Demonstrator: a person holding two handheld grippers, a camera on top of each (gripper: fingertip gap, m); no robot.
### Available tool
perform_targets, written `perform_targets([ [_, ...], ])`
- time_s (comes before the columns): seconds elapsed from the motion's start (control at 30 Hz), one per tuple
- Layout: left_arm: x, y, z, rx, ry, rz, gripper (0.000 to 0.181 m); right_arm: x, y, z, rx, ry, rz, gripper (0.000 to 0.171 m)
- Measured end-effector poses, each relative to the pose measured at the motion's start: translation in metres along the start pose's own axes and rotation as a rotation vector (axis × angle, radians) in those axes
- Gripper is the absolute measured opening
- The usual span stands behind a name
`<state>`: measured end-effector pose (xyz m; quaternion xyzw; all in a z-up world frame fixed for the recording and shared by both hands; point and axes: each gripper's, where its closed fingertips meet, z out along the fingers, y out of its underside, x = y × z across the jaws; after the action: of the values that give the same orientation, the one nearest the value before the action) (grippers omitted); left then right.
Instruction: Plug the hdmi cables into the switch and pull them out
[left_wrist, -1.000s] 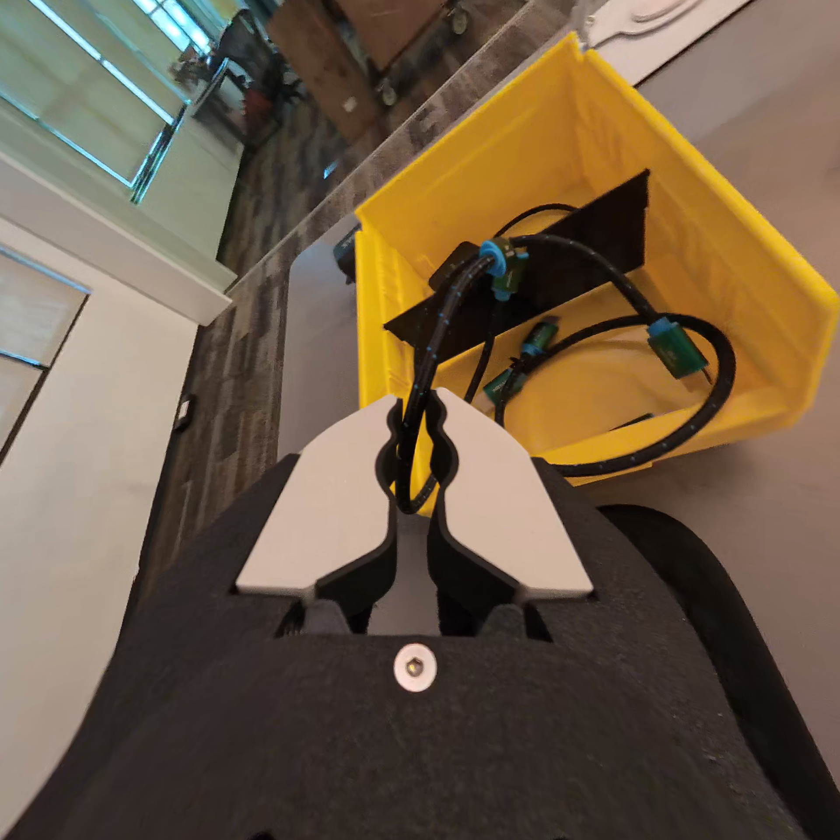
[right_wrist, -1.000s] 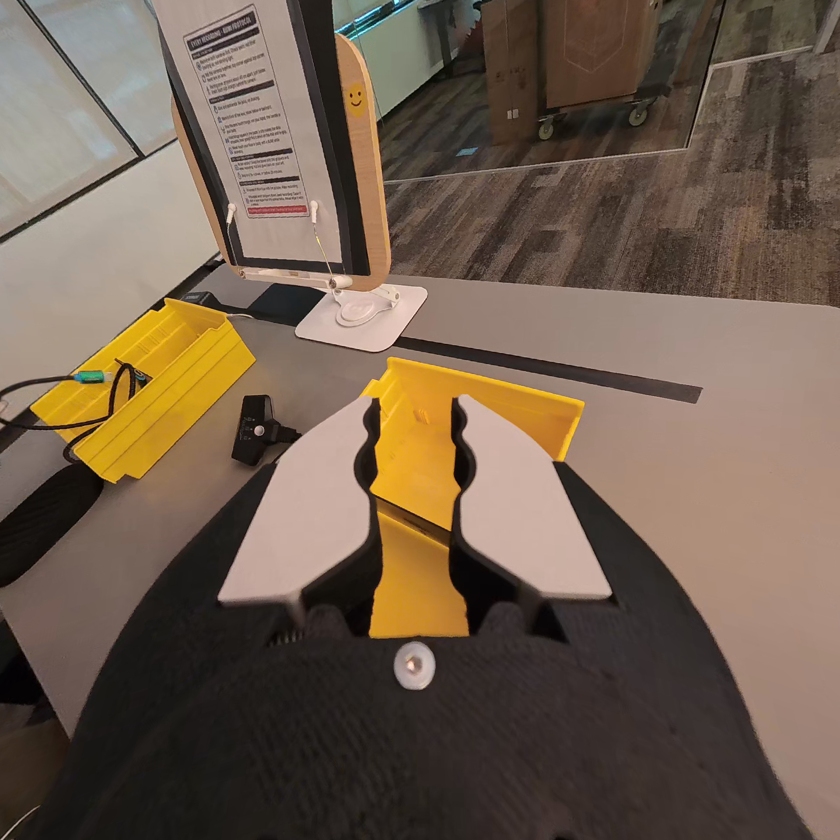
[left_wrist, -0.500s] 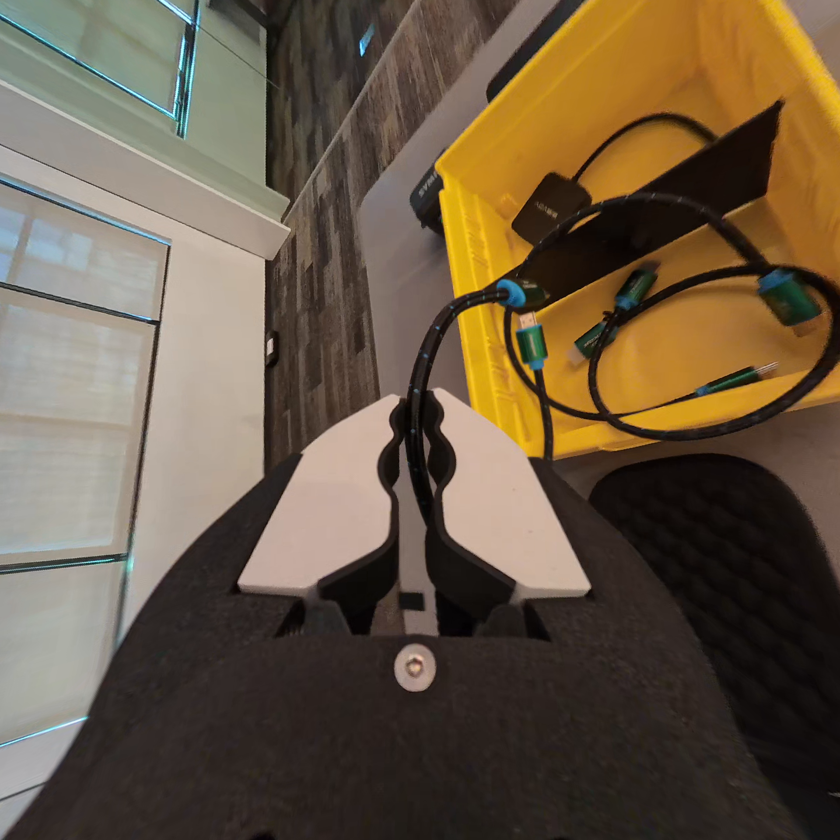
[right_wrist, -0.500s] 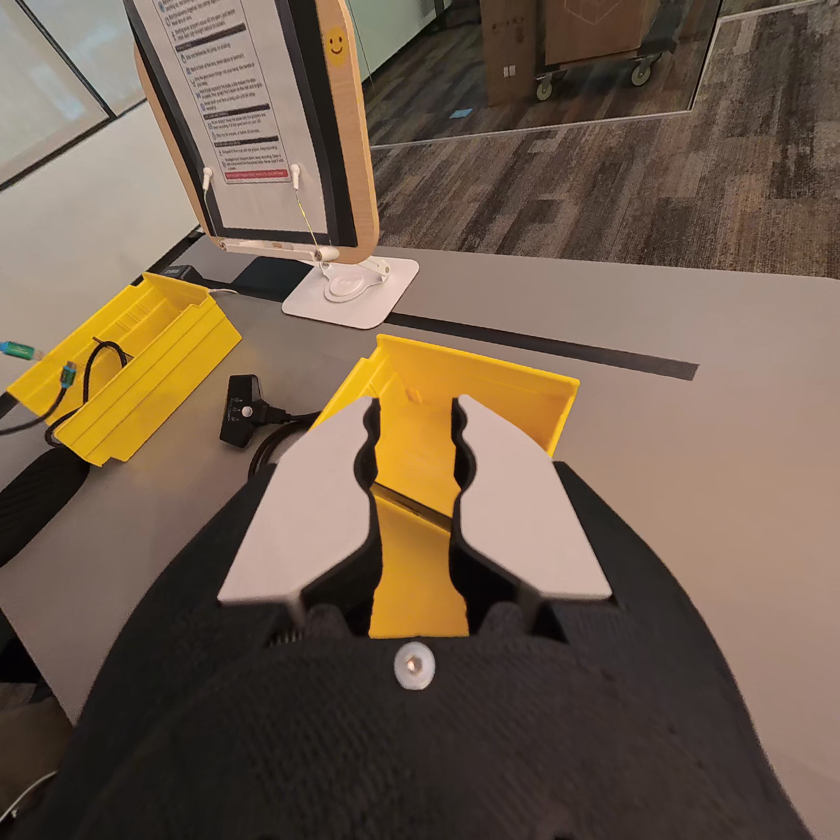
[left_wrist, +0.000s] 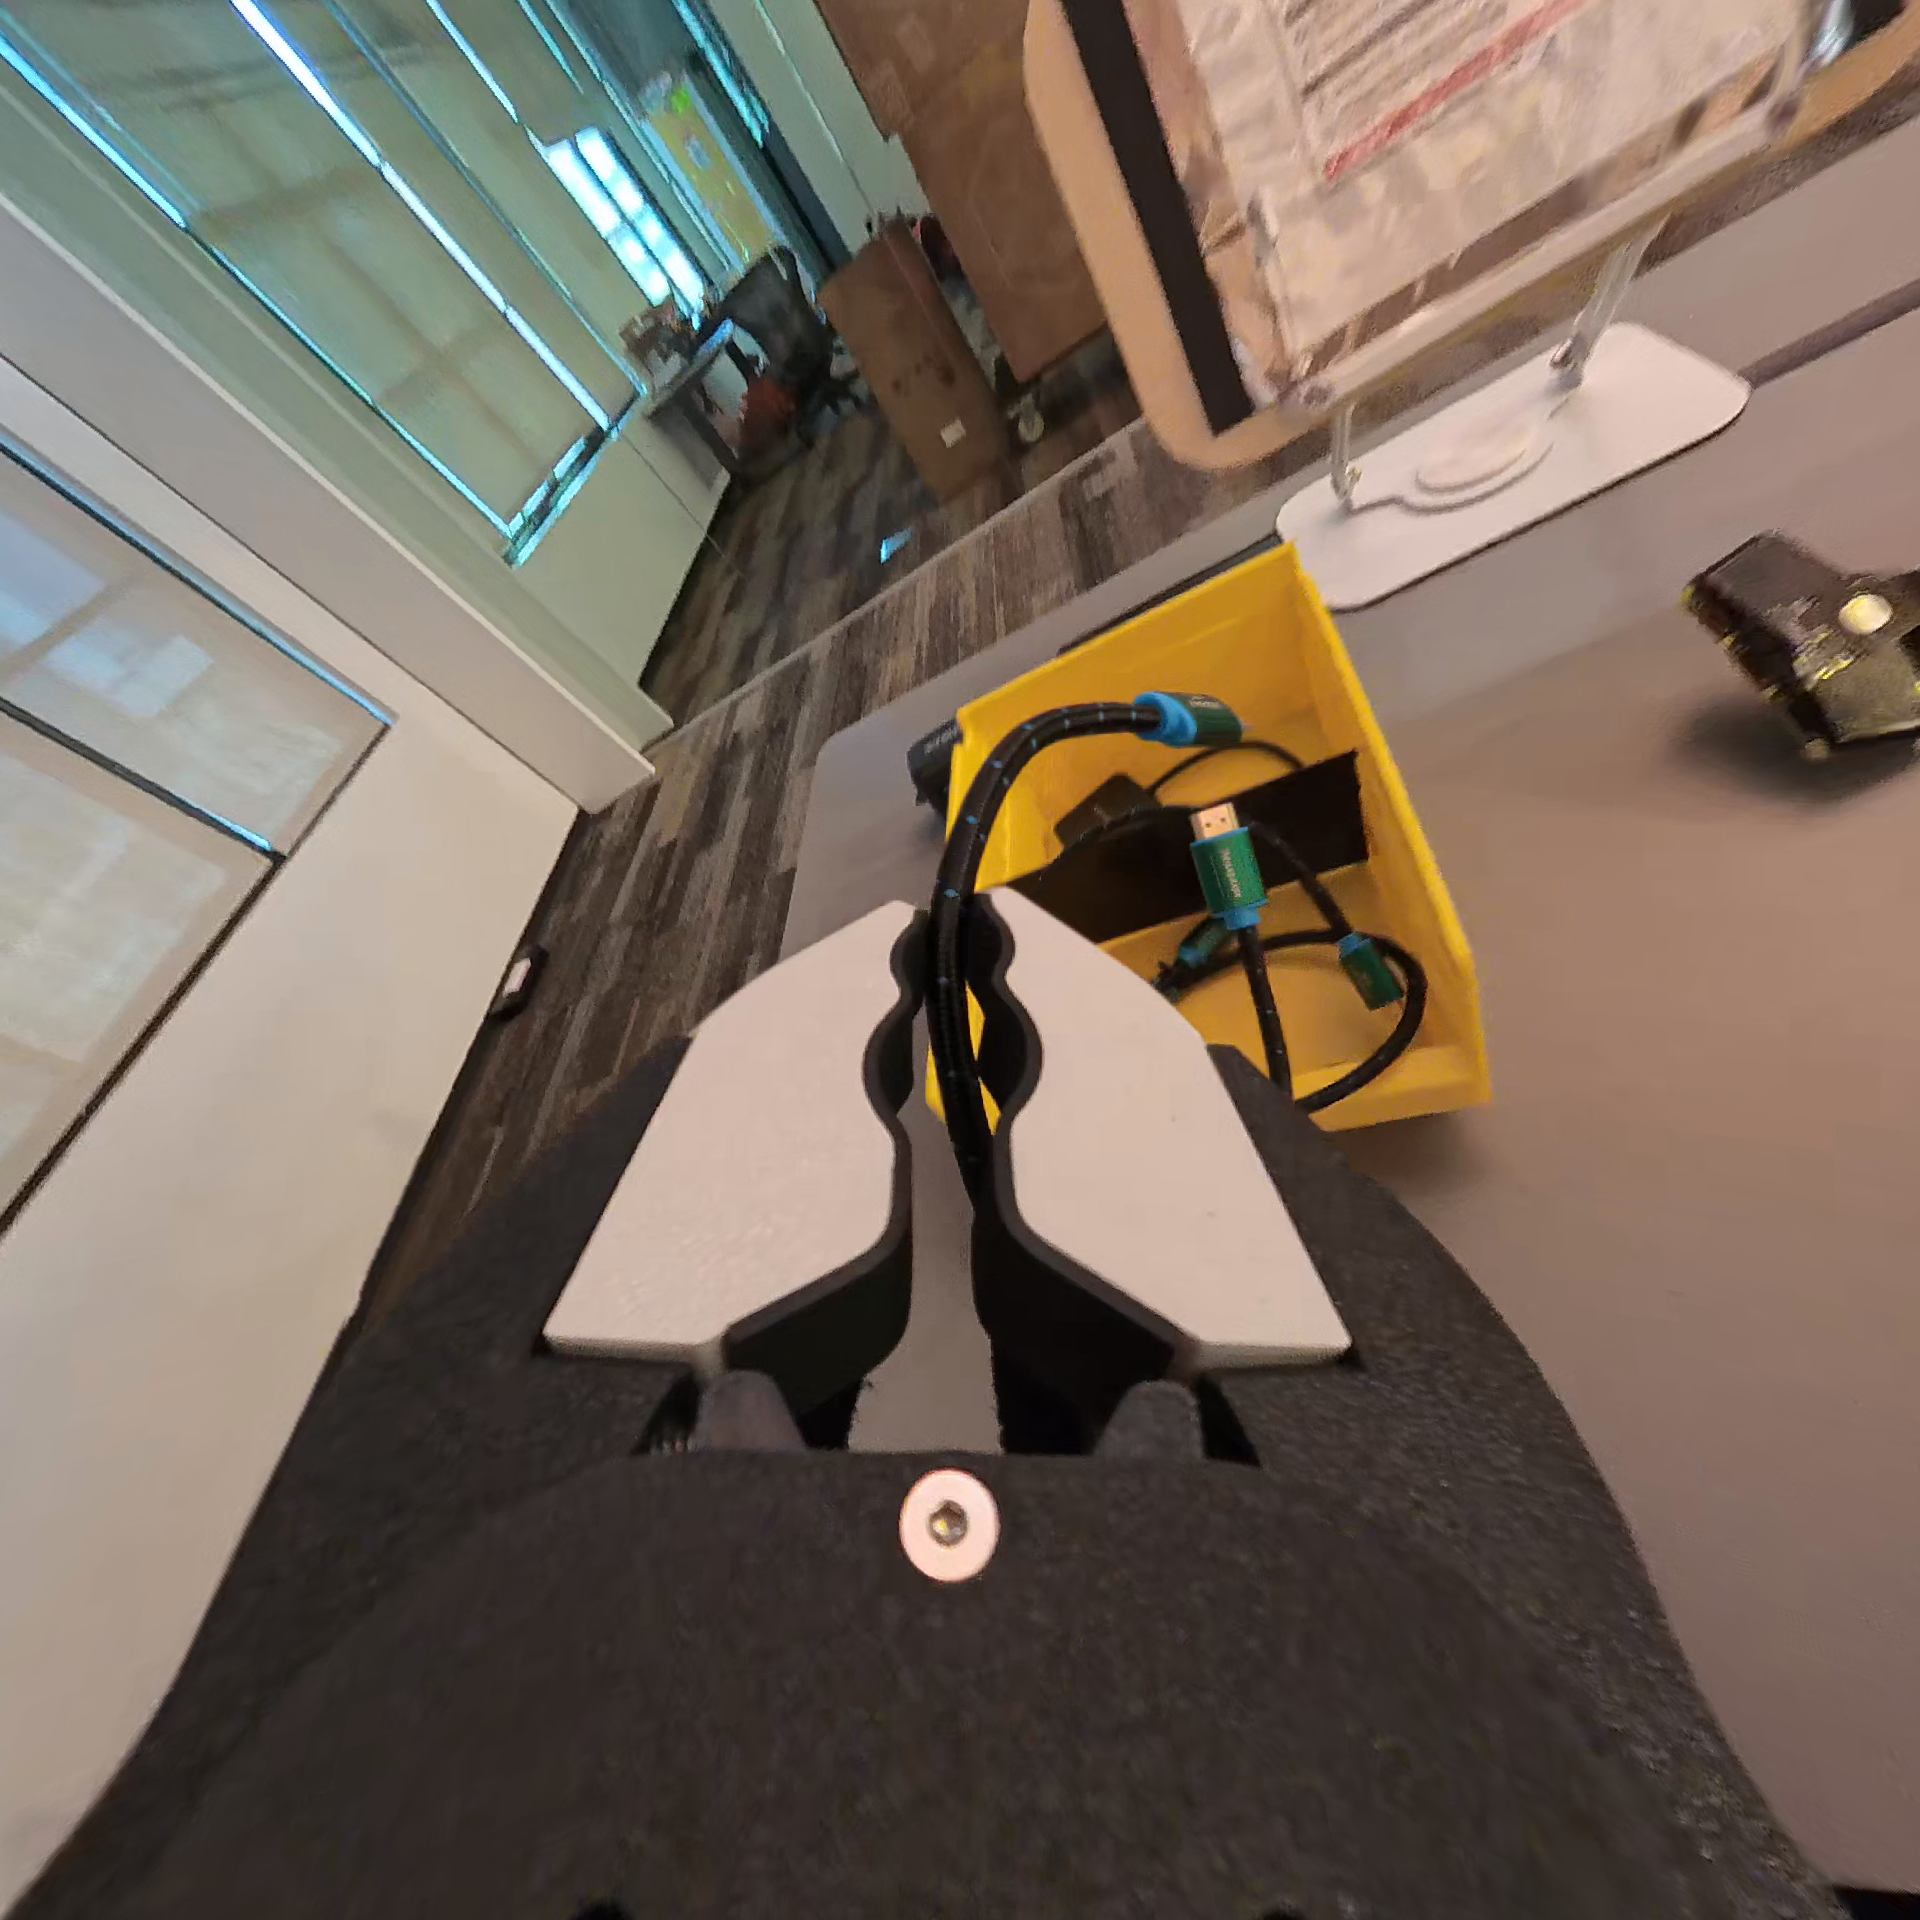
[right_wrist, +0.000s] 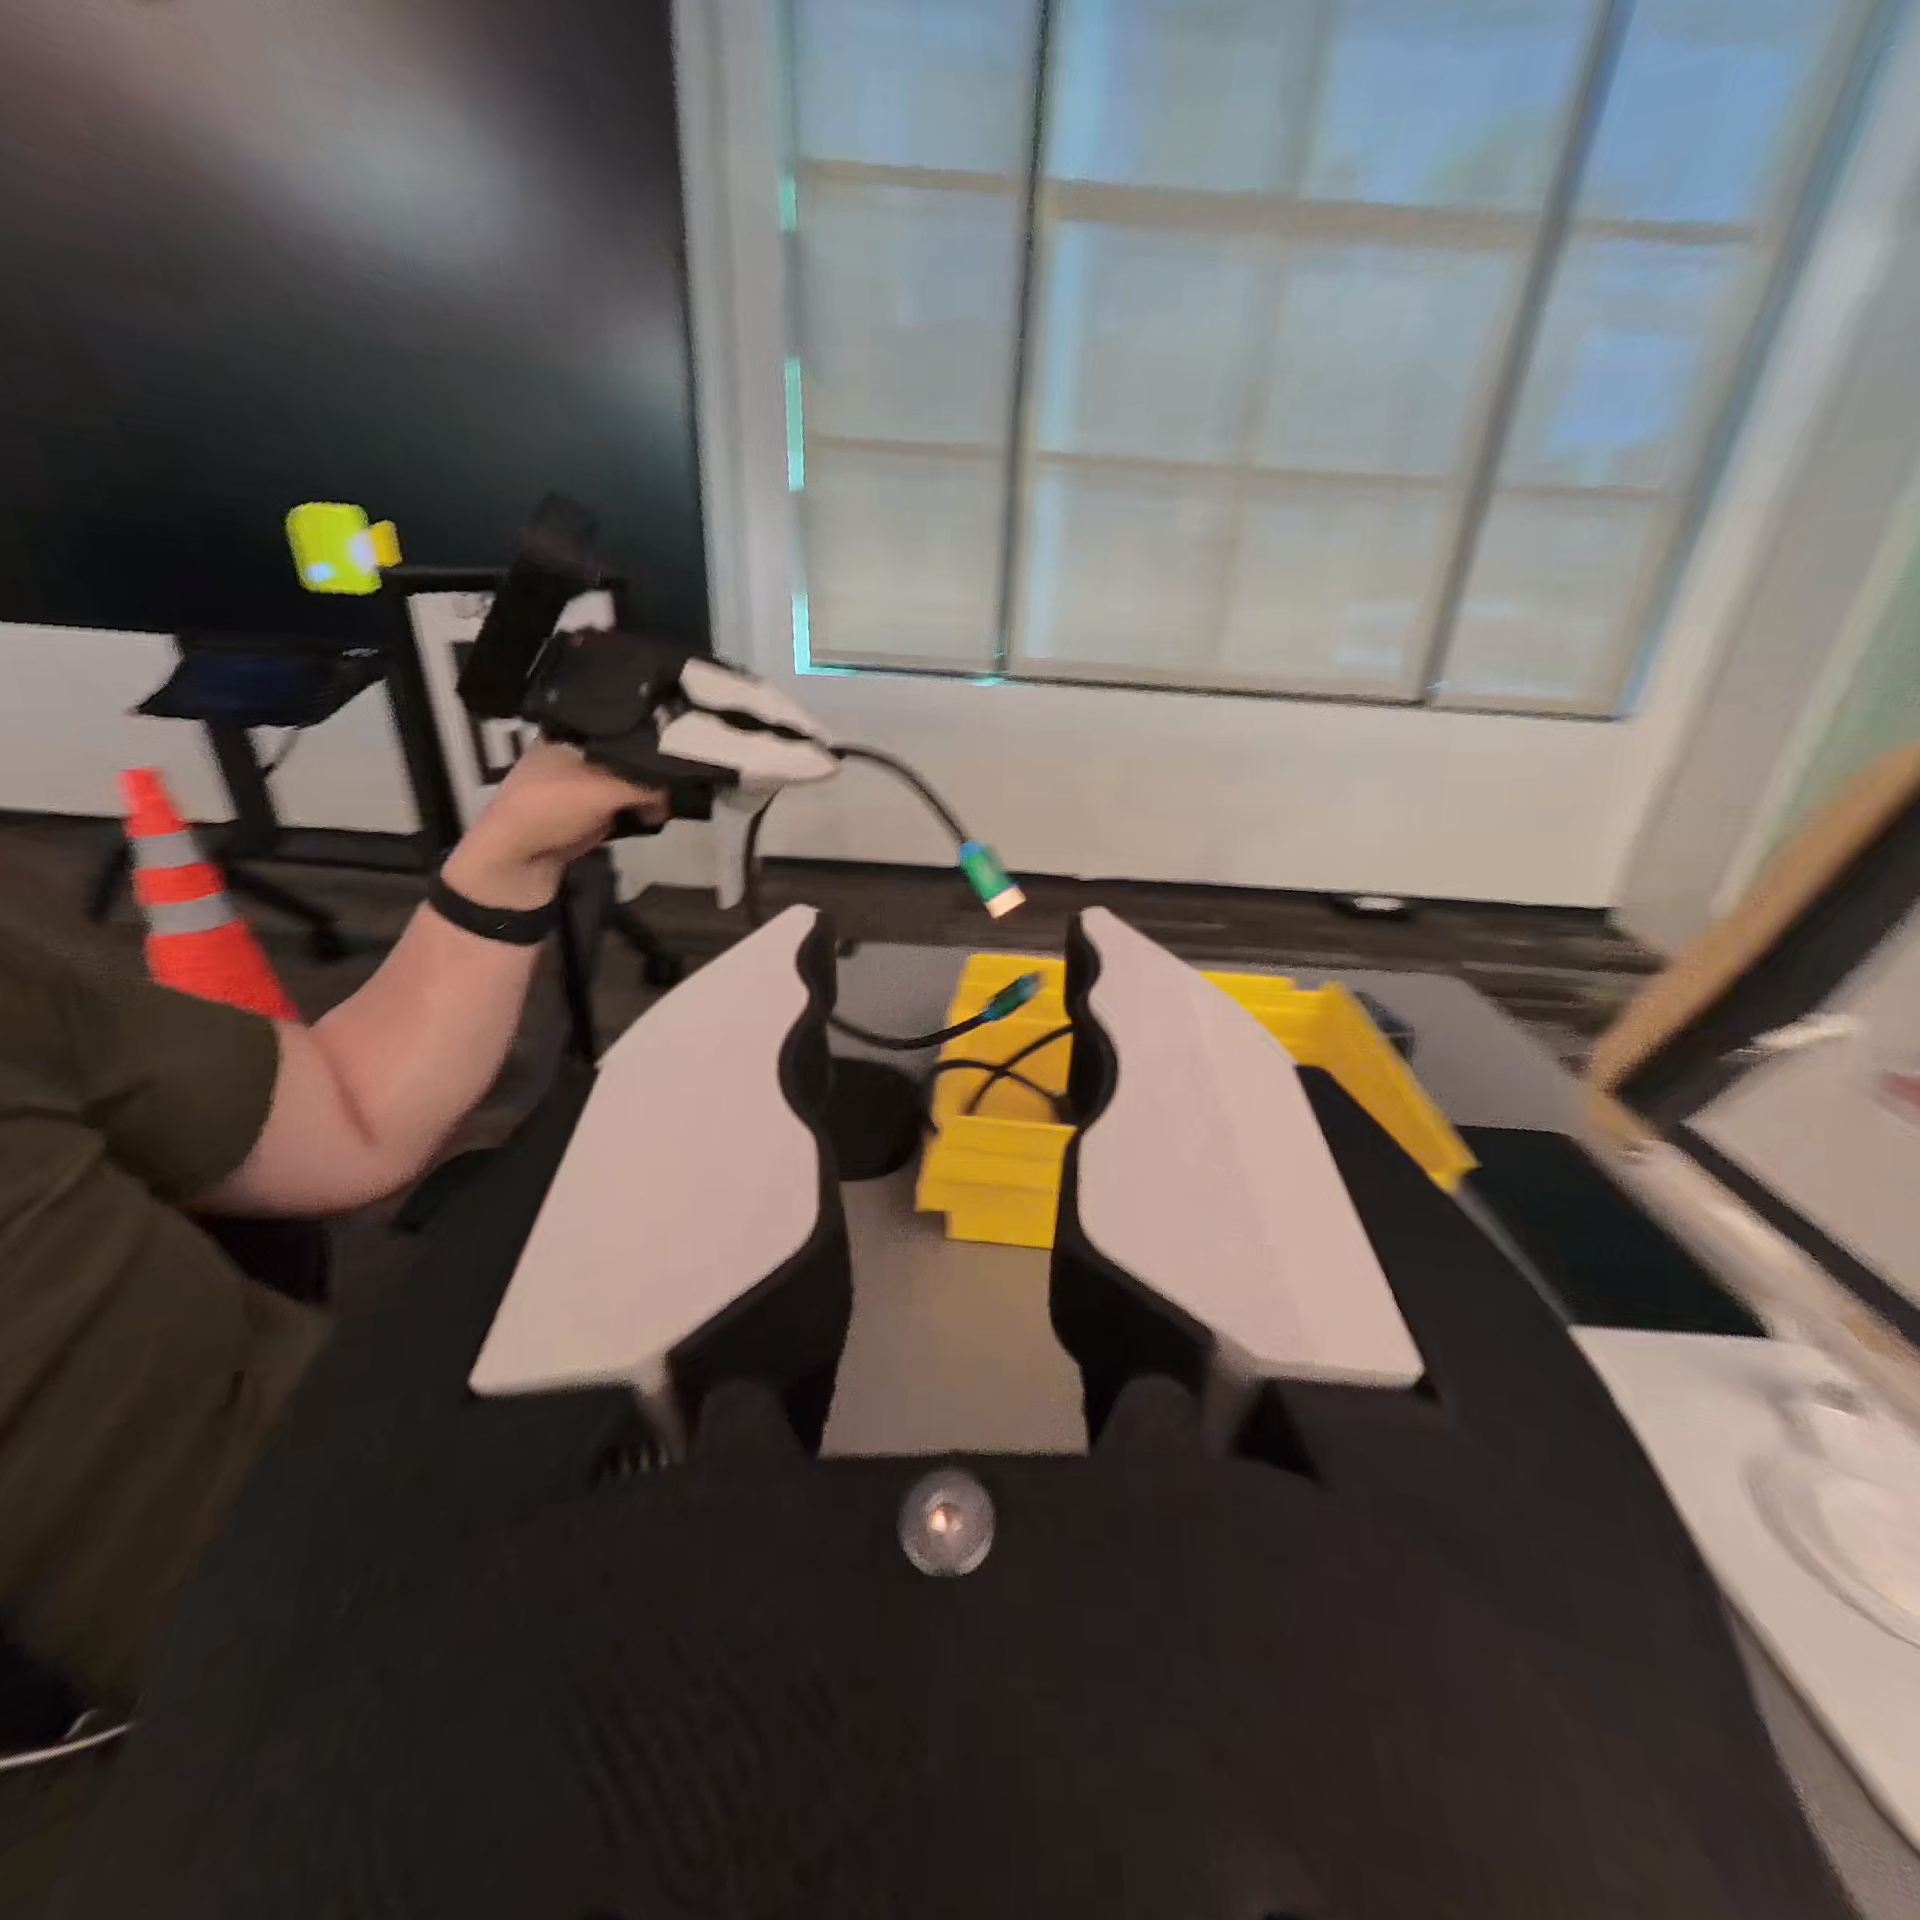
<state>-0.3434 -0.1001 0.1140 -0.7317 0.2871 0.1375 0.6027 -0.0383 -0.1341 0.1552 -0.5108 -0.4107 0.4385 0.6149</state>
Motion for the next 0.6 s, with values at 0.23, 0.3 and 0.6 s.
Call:
perform_targets([
  [0.23, 0.038, -0.037, -0.016, 0.162, 0.082, -0.056, 0.007, -0.032, 0.076, 0.092, -0.088, -0.158, 0.292, 0.047],
  [0.3, 0.051, -0.044, -0.013, 0.194, 0.108, -0.086, 0.007, -0.038, 0.084, 0.107, -0.037, -0.196, 0.468, 0.047],
  [0.6, 0.133, -0.068, 0.005, 0.295, 0.190, -0.022, 0.007, -0.019, 0.088, 0.115, 0.259, -0.118, 0.861, 0.058],
])
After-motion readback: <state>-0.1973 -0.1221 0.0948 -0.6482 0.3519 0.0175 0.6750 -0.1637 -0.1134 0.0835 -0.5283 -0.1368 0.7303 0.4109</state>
